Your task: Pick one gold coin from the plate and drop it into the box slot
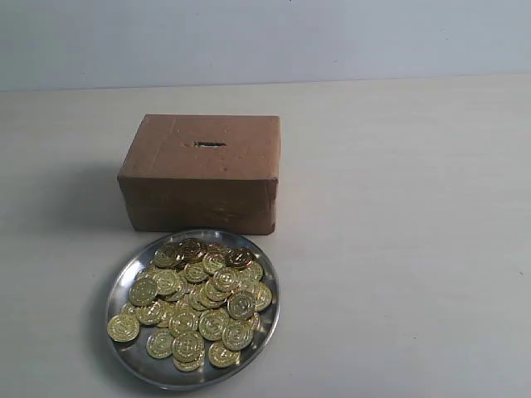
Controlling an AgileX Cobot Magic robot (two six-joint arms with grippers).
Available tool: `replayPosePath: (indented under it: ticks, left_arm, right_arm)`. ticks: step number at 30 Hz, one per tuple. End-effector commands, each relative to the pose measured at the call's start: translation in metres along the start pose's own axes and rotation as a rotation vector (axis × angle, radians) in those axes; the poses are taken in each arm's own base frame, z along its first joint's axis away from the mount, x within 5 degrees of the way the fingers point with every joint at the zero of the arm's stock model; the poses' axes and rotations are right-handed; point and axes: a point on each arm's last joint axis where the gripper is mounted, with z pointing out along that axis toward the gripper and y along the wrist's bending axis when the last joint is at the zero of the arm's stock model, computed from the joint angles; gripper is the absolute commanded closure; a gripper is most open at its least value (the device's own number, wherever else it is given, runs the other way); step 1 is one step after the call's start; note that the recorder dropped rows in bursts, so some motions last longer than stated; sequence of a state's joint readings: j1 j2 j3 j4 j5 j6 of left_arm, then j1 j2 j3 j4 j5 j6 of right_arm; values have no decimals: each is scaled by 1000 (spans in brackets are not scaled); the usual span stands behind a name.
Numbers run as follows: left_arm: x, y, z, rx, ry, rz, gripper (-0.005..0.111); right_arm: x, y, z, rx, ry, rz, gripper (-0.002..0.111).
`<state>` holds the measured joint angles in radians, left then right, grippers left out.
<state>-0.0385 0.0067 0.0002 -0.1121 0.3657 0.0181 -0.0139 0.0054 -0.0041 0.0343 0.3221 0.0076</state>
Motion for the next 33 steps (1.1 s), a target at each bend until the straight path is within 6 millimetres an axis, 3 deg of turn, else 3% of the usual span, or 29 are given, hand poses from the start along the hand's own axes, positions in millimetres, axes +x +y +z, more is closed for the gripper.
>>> replayPosePath:
  ticks: [1, 8, 11, 14, 15, 20, 27, 31, 32, 33]
  left_arm:
    - [-1, 0, 0, -3, -18, 4, 107]
    - [-1, 0, 0, -6, -18, 15, 107]
    - [-4, 3, -1, -34, -49, 149, 107]
    - [-8, -1, -1, 5, -97, -17, 107]
    - [-10, -1, -1, 15, -117, -57, 107]
    - [-24, -3, -4, 86, -259, -395, 107]
    - [-24, -3, -4, 97, -261, -458, 107]
    - [-27, -2, -5, 127, -290, -661, 107]
    - [-27, -2, -5, 127, -288, -661, 107]
    - [-41, -6, -12, 148, -297, -595, 107]
  right_arm:
    - [0, 0, 0, 5, -18, -12, 108]
    - [-1, -1, 0, 14, -21, -39, 108]
    - [-6, 1, 0, -17, -78, 74, 108]
    - [-11, 7, -1, -107, -115, 470, 108]
    - [-12, 8, -1, -119, -124, 520, 108]
    - [-21, 4, -3, -124, -219, 634, 108]
    - [-20, 5, -3, -137, -207, 684, 108]
    - [-21, 9, -4, -170, -162, 785, 108]
    - [-30, 11, -8, -192, -164, 762, 108]
    - [-55, 17, -22, -248, -178, 669, 108]
